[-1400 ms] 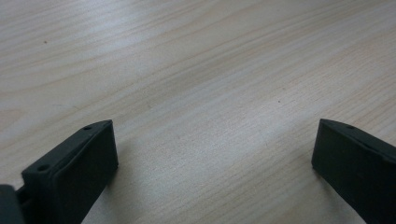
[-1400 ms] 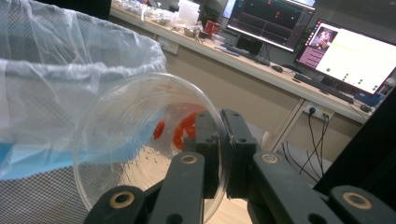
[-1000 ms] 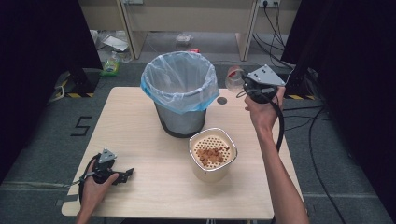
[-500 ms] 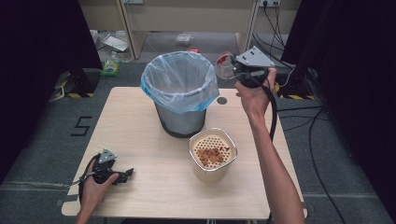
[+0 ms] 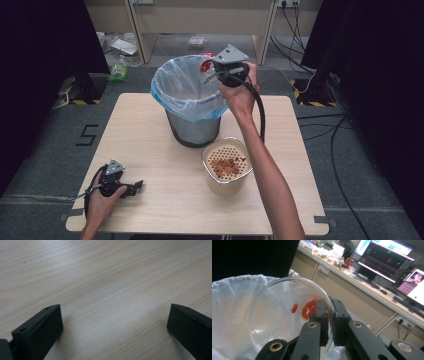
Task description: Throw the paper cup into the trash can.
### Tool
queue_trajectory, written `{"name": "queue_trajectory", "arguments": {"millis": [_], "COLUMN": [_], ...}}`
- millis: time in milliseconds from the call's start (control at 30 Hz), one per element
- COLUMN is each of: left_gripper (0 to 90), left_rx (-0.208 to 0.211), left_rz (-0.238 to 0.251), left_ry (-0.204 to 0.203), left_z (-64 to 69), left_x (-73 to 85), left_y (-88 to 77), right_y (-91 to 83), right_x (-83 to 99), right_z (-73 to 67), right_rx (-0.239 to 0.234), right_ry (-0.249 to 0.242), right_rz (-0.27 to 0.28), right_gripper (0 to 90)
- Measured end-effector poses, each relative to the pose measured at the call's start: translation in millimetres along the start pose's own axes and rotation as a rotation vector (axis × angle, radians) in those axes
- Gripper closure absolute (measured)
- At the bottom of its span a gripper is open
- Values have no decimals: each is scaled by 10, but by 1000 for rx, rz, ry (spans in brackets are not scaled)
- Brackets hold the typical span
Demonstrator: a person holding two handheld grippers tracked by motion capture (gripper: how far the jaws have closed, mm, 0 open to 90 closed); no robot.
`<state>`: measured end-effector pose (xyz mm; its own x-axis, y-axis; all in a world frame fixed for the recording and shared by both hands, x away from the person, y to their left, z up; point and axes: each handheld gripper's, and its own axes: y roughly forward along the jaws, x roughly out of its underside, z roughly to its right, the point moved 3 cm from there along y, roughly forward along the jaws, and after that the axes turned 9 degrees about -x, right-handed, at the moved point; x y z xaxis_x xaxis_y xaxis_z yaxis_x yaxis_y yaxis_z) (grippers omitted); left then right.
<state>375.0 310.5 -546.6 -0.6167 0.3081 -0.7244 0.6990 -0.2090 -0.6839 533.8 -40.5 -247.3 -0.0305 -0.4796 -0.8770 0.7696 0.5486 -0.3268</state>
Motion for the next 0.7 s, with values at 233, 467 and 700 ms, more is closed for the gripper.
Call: {"name": "queue_trajectory", "arguments": {"millis": [233,467,700], "left_gripper": [0,0,0], "left_rx": [1,1,1], "left_rz": [1,2,2], "left_ry": [0,0,-1], "left_z": [1,2,4], "left_x": [0,2,4], "left_y": [0,-2,-4], "right_y": [298,205,-83], "right_x": [24,52,207], "right_z": [-115,-55,122], "right_rx": [-48,-44,-35], "right_ry": [54,87,148], "right_rz": [-18,-31,-41], "right_gripper": [736,627,486]}}
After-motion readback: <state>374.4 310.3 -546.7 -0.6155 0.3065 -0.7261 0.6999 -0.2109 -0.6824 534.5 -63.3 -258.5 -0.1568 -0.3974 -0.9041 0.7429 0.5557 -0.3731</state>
